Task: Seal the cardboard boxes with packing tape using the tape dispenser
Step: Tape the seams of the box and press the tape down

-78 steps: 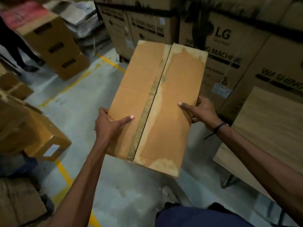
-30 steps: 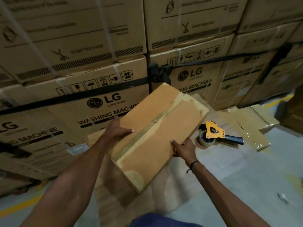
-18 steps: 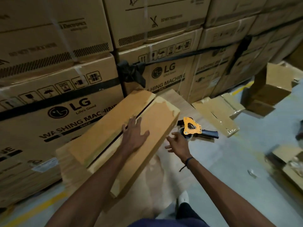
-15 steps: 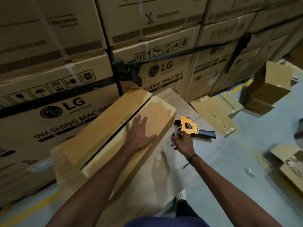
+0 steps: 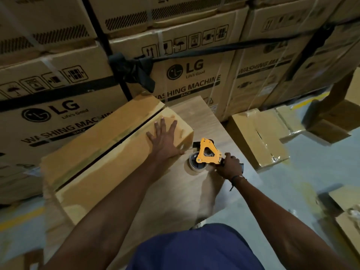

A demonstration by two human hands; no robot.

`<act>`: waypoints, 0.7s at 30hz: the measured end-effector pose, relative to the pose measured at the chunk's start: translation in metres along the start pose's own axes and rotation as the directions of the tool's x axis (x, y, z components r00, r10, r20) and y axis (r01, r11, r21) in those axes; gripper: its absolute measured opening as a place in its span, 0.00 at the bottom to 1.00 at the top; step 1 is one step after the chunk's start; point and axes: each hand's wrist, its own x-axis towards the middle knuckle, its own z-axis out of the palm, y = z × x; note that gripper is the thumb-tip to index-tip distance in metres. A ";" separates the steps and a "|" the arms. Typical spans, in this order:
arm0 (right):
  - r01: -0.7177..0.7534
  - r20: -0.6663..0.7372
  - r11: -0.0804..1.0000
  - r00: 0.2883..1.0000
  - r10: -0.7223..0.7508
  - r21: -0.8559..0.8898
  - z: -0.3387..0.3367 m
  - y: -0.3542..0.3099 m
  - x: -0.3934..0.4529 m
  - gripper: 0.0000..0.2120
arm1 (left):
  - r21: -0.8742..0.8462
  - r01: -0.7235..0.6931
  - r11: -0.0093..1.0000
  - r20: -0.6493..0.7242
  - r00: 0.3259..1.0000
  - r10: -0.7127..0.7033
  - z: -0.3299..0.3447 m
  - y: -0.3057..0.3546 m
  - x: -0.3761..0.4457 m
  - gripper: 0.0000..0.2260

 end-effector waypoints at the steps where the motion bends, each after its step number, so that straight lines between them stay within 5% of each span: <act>1: 0.004 0.030 0.997 1.000 -0.001 -0.079 0.003 0.006 0.007 0.25 | 0.001 0.028 1.000 0.022 0.999 -0.028 0.002 0.004 0.002 0.60; 4: 0.056 0.103 0.971 0.994 -0.033 -0.234 0.006 0.019 0.025 0.19 | 0.019 0.044 0.999 0.047 0.998 -0.045 0.011 0.008 0.003 0.53; 9: 0.260 0.248 0.942 0.947 -0.205 -0.214 0.000 0.039 0.049 0.24 | 0.063 0.041 0.997 0.014 0.999 -0.042 0.017 0.002 -0.001 0.49; 12: 0.256 0.242 0.966 0.940 -0.242 -0.029 -0.005 0.049 0.056 0.29 | 0.075 0.025 0.997 0.033 0.999 -0.028 0.020 -0.004 0.000 0.50; 17: 0.146 0.091 0.933 0.978 -0.185 0.328 -0.035 0.051 0.061 0.20 | 0.102 0.008 0.995 0.054 0.998 -0.013 0.023 -0.009 -0.005 0.50; 21: 0.021 0.085 0.701 0.990 -0.117 0.713 -0.075 0.024 0.059 0.20 | 0.092 -0.042 0.995 0.080 0.996 0.035 0.035 -0.008 -0.021 0.51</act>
